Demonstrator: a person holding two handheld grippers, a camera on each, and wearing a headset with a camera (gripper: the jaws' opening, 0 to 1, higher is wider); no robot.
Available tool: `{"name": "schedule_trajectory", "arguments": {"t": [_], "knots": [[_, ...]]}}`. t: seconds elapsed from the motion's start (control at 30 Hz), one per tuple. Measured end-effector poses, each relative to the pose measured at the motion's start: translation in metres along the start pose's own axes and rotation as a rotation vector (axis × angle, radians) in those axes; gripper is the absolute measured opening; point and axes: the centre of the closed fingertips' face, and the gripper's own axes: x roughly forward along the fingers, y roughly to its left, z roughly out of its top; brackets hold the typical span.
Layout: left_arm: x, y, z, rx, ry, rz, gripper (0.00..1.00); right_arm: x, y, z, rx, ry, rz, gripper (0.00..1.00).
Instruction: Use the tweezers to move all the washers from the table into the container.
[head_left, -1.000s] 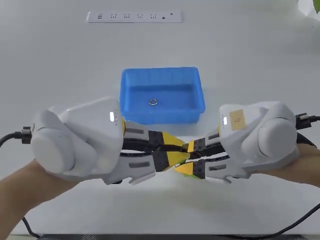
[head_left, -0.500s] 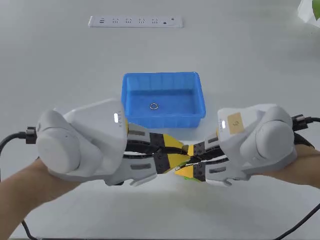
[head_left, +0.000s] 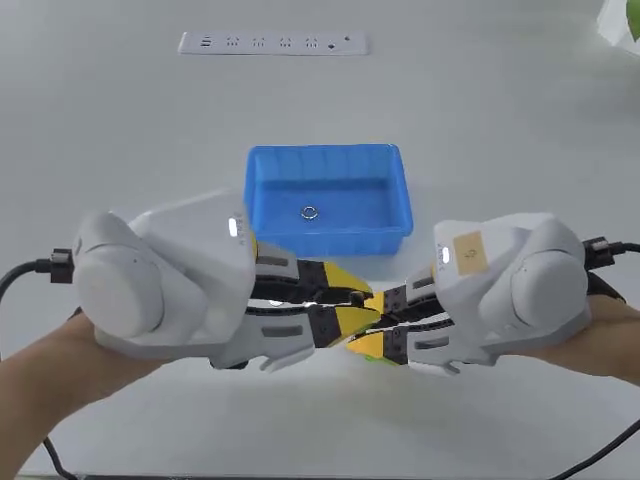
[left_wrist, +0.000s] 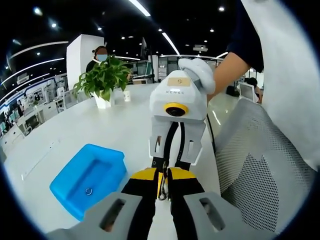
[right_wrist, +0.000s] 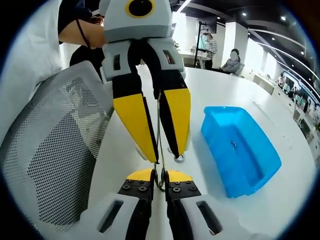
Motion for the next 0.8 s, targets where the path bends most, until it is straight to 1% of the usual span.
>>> {"name": "schedule_trajectory", "arguments": {"t": [0.17, 0.33, 0.5, 0.63, 0.8], "knots": [[0.000, -0.001, -0.001, -0.007, 0.002, -0.006, 0.11, 0.000, -0.001, 0.001, 0.004, -0.011, -0.005, 0.09], [-0.001, -0.002, -0.003, -0.003, 0.014, -0.014, 0.12, -0.001, -0.002, 0.000, 0.013, -0.020, -0.008, 0.09], [-0.006, 0.001, -0.005, -0.015, 0.021, -0.008, 0.15, -0.002, -0.002, 0.001, 0.019, -0.026, -0.011, 0.09], [-0.009, 0.000, -0.005, -0.020, 0.024, -0.011, 0.17, -0.003, -0.003, 0.003, 0.021, -0.034, -0.016, 0.09], [-0.016, 0.004, -0.007, -0.033, 0.025, 0.006, 0.19, -0.006, -0.006, 0.007, 0.026, -0.045, -0.023, 0.09]]}}
